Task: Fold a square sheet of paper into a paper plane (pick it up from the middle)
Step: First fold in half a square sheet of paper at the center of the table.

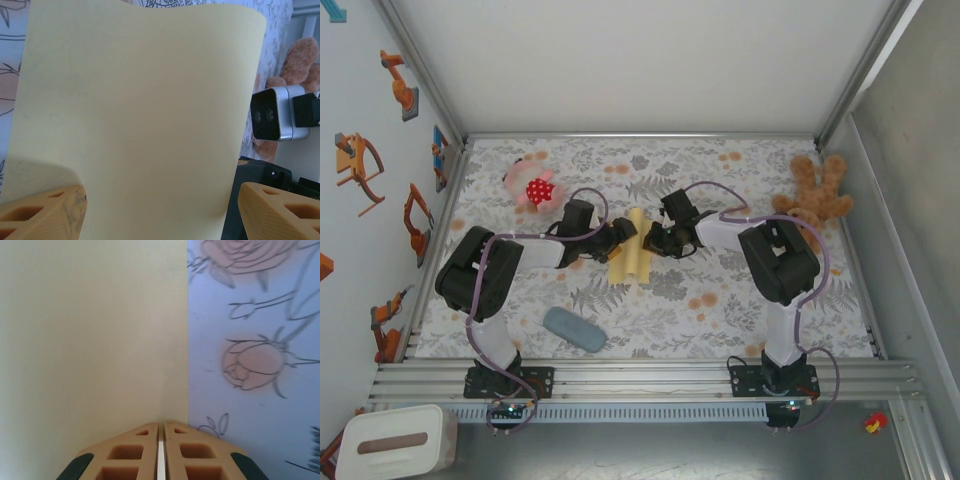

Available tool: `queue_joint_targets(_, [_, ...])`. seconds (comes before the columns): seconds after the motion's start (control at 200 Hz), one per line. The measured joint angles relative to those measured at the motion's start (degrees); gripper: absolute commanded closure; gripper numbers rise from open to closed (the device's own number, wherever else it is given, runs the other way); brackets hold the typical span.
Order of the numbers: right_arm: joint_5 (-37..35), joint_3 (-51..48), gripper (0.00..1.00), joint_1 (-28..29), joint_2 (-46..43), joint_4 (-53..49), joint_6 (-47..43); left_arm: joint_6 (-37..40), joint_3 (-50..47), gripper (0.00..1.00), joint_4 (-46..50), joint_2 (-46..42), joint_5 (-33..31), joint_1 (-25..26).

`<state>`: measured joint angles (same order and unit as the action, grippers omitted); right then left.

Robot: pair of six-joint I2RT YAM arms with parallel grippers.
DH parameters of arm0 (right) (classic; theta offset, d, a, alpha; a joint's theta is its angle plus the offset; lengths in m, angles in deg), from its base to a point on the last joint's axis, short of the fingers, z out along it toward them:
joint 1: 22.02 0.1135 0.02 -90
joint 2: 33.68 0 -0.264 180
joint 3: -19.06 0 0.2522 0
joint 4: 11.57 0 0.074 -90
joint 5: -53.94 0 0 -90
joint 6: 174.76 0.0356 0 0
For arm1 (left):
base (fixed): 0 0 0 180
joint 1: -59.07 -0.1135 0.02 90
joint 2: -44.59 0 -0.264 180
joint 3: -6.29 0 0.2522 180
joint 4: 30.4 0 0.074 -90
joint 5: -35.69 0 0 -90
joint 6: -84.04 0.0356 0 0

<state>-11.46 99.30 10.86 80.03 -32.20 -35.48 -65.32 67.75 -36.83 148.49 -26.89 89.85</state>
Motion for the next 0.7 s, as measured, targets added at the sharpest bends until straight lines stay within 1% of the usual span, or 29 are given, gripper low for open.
queue_joint_targets(0.16, [1.3, 0.5, 0.89, 0.9, 0.8, 0.8, 0.1, 1.7, 1.1, 0.21, 3.5, -0.3, -0.6, 0.1])
queue_joint_targets(0.265, [1.6, 0.5, 0.89, 1.0, 0.8, 1.0, 0.1, 3.1, 2.2, 0.25, 6.5, -0.4, -1.1, 0.3])
queue_joint_targets(0.361, [1.6, 0.5, 0.89, 1.0, 0.8, 1.0, 0.0, 4.3, 3.0, 0.32, 9.4, -0.4, -1.8, 0.3])
queue_joint_targets(0.546, [1.8, 0.4, 0.88, 1.0, 0.8, 1.5, 0.1, 6.7, 4.1, 0.44, 14.1, -0.4, -2.4, 0.3])
queue_joint_targets(0.701, [1.3, -2.0, 0.88, 0.9, -0.9, 3.2, 0.3, 9.0, 4.7, 0.60, 16.5, -0.5, -2.5, 0.2])
